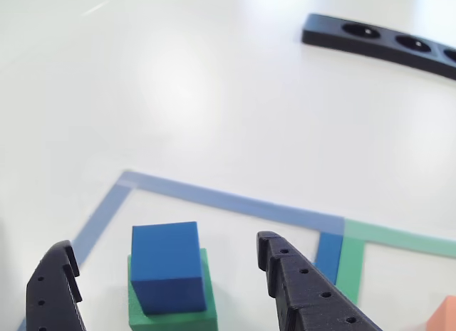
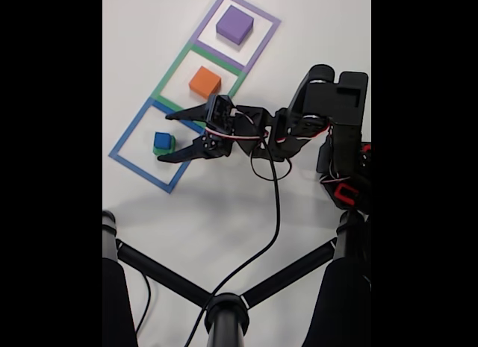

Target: Tower of hanoi

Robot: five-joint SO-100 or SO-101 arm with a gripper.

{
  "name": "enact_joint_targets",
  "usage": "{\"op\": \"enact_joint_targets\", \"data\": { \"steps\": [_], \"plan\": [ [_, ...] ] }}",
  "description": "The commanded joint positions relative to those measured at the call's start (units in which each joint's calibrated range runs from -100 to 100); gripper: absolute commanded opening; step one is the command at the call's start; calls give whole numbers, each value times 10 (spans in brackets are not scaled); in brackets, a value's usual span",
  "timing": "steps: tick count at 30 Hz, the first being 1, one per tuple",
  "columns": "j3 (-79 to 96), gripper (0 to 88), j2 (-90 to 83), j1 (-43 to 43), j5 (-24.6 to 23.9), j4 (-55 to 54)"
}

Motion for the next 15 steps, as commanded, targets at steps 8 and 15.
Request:
{"op": "enact_joint_targets", "data": {
  "steps": [8,15],
  "plan": [
    [-39,285,36,-25,14,-35],
    [-52,277,49,-32,14,-43]
  ]
}}
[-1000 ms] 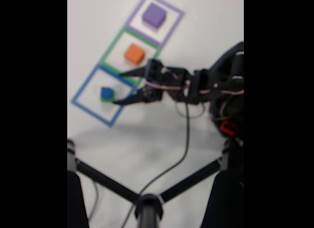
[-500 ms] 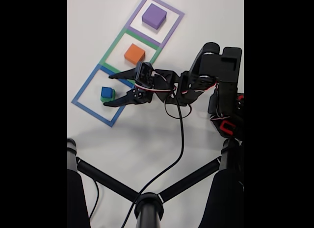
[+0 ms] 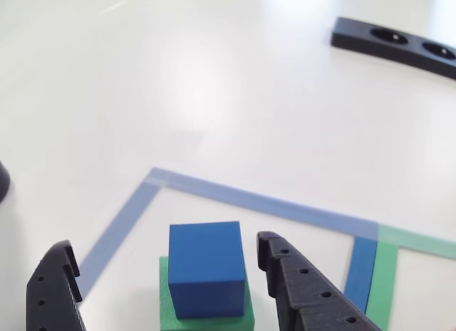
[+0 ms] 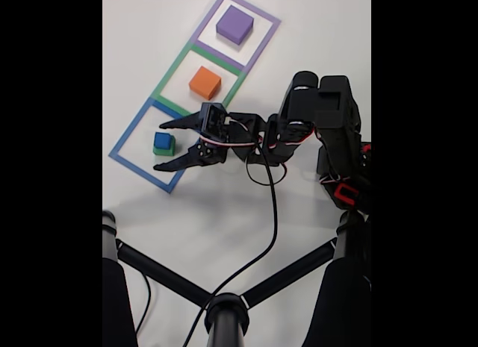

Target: Tower of hanoi

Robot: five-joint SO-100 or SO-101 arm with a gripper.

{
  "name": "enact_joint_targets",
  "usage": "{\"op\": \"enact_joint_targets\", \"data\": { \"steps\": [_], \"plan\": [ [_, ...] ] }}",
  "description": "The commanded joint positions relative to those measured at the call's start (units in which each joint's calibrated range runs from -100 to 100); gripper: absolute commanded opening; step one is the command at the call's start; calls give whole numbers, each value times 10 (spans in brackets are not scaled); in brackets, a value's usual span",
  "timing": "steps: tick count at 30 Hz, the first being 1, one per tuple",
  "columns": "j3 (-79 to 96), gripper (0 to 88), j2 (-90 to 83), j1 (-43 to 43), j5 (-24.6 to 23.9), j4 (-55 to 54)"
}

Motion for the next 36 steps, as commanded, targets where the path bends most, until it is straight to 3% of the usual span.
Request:
{"op": "enact_joint_targets", "data": {
  "steps": [1,8,25,36],
  "plan": [
    [-20,271,-3,-7,14,-14],
    [-20,216,-2,-11,14,-14],
    [1,195,-2,-4,14,-12],
    [3,112,-2,-3,14,-14]
  ]
}}
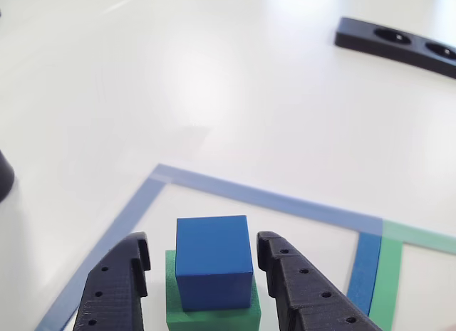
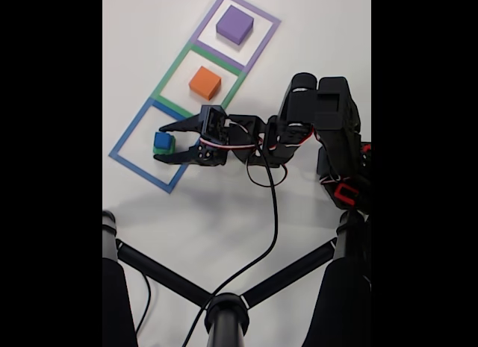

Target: Tower of hanoi

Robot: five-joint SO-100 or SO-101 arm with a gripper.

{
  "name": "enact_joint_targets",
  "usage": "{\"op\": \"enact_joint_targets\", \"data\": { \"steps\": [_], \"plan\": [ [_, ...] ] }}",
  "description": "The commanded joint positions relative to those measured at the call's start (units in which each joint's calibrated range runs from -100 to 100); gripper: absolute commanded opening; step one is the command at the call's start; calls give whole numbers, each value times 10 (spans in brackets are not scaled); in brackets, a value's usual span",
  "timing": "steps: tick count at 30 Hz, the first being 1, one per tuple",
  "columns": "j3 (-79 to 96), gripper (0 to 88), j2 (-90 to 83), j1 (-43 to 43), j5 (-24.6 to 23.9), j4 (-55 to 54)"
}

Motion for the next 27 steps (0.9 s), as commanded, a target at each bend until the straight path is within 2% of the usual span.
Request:
{"op": "enact_joint_targets", "data": {
  "steps": [1,6,17,23,27],
  "plan": [
    [-3,101,-2,2,14,-12],
    [0,34,-2,3,14,-12],
    [2,43,-62,7,14,25],
    [4,35,-222,7,14,180],
    [-6,37,-383,8,14,367]
  ]
}}
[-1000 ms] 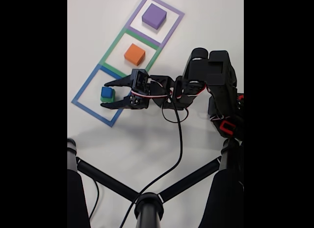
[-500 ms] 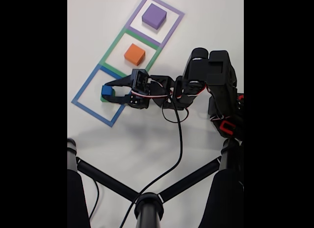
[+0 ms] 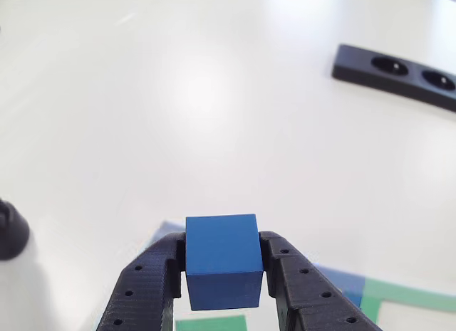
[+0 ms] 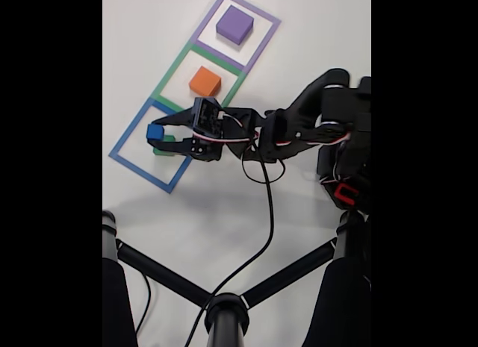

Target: Tower of hanoi

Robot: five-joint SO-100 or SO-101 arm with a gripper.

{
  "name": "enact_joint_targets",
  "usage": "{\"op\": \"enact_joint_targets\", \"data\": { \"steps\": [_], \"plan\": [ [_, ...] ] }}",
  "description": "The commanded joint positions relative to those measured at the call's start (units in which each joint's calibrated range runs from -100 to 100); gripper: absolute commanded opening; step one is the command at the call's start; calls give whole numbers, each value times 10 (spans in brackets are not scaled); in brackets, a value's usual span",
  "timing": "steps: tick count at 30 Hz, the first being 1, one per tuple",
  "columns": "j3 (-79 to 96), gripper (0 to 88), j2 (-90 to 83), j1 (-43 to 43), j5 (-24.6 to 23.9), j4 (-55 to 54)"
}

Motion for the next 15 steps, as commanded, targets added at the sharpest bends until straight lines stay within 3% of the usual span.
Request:
{"op": "enact_joint_targets", "data": {
  "steps": [1,9,15],
  "plan": [
    [-25,37,-204,10,14,214],
    [-287,33,-407,50,14,777],
    [-530,23,-411,96,-1,1051]
  ]
}}
